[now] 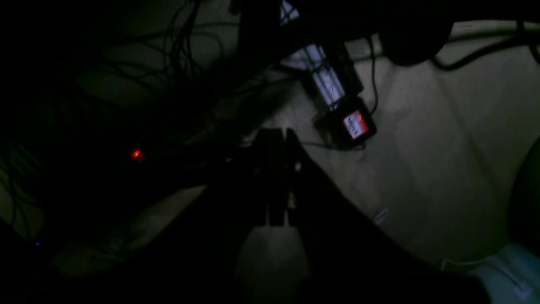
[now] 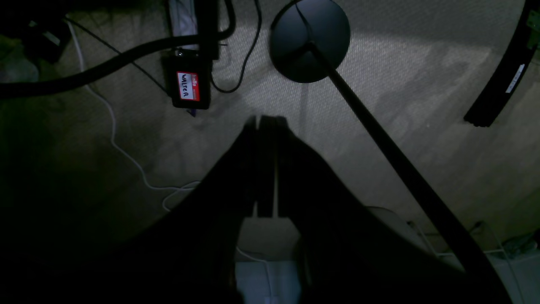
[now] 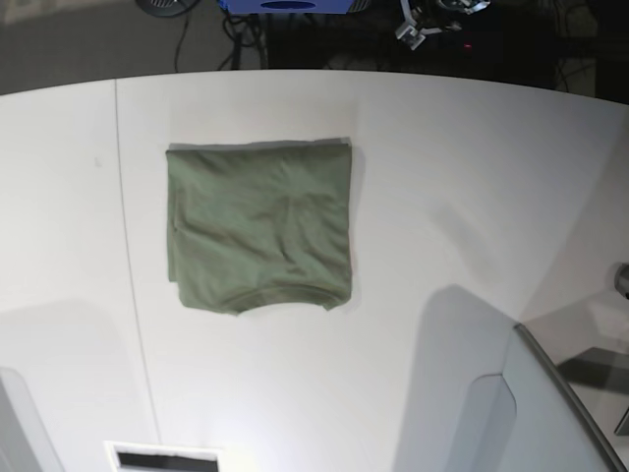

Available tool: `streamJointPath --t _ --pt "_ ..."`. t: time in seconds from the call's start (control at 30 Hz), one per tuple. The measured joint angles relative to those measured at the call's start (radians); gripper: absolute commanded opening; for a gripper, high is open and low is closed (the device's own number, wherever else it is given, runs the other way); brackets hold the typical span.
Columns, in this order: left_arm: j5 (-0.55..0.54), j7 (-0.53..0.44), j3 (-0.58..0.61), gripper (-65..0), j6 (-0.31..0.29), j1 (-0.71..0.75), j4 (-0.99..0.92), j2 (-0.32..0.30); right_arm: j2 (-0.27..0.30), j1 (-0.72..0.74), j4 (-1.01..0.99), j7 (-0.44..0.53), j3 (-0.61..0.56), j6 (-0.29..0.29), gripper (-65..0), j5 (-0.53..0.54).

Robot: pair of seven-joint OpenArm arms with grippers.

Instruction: Layout the t-shirt on the table in an organized manner, then fold the t-shirt properly

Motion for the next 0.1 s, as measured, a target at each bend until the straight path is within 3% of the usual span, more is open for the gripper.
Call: streamJointPath --t 0.1 --pt "0.000 0.000 0.000 -65.0 0.001 -0.011 0.002 0.014 0.000 0.006 0.001 -0.002 0.000 0.000 -64.2 0.000"
